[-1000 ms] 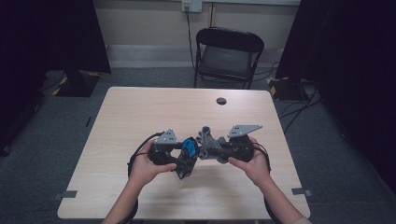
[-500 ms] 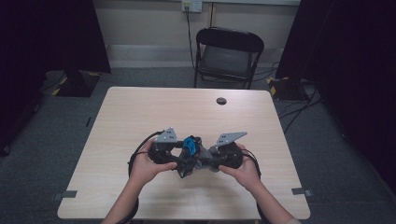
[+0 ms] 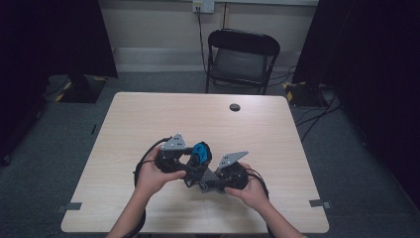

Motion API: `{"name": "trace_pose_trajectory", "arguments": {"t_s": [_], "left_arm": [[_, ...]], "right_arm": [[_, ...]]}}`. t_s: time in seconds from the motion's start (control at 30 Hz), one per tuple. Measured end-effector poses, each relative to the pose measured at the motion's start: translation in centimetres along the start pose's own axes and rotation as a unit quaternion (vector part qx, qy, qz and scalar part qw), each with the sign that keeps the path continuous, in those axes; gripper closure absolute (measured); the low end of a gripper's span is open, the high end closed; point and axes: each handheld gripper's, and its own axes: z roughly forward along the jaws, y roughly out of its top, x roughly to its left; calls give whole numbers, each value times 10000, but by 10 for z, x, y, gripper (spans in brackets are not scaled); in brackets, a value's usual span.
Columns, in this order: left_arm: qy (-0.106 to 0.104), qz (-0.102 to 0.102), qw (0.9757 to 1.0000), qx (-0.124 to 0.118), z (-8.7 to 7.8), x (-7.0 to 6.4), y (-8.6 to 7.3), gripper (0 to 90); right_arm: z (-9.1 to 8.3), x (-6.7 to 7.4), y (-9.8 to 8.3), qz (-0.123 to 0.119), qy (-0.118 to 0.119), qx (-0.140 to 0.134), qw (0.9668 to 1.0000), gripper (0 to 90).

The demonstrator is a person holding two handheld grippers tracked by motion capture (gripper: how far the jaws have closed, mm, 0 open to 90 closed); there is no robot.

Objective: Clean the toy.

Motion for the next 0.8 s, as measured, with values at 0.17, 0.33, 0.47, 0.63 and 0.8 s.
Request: {"name": "trace_pose_trajectory", "arguments": {"t_s": [0.17, 0.33, 0.47, 0.63, 0.8], "left_arm": [[9, 0, 10000, -8, -2, 0, -1, 245], [39, -26, 10000, -29, -4, 2, -4, 245], [40, -44, 10000, -8, -5, 3, -6, 246], [52, -74, 10000, 34, -4, 4, -8, 245], [19, -101, 9999, 37, -2, 5, -11, 246]], "right_arm": [[-4, -3, -3, 2, -86, 32, 10000, 729], [-27, -15, 0, 146, -220, -230, 9994, 729], [-43, -19, 6, 65, -374, -250, 9990, 729], [-60, -24, 14, 103, -426, -444, 9981, 729], [-68, -22, 28, 43, -435, -614, 9972, 729]]}}
